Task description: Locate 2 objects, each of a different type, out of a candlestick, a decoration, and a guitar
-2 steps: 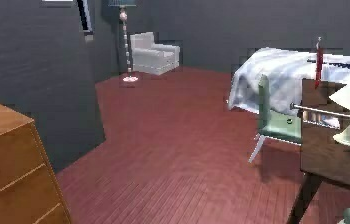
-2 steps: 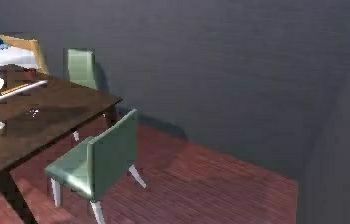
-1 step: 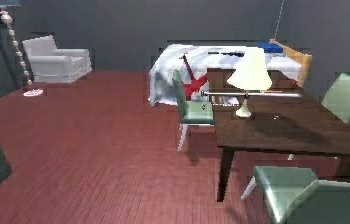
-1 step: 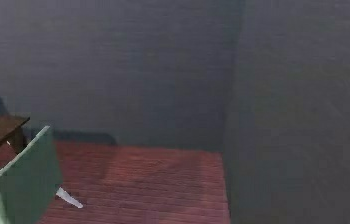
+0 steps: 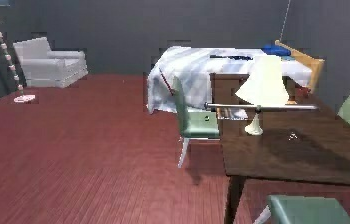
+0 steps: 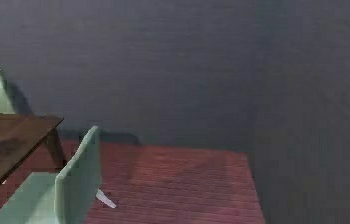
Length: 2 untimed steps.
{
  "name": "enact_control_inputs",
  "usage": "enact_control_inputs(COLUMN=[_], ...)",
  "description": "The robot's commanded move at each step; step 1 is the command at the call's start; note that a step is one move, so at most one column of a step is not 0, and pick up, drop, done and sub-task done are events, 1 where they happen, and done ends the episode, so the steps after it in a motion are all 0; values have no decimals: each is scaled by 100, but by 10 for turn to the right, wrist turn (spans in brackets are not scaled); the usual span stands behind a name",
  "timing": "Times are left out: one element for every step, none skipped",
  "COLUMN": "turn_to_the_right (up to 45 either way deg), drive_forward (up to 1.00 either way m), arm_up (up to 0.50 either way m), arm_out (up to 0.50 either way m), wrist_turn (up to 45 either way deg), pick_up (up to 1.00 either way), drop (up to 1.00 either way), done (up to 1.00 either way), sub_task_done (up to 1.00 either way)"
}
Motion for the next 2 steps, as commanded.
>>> enact_control_inputs(turn_to_the_right=[-450,-390], drive_forward=[0,0], arm_up=[0,0], arm_out=[0,0], wrist_turn=[0,0], pick_up=[0,0], drop=[0,0], done=[0,0], sub_task_done=[0,0])
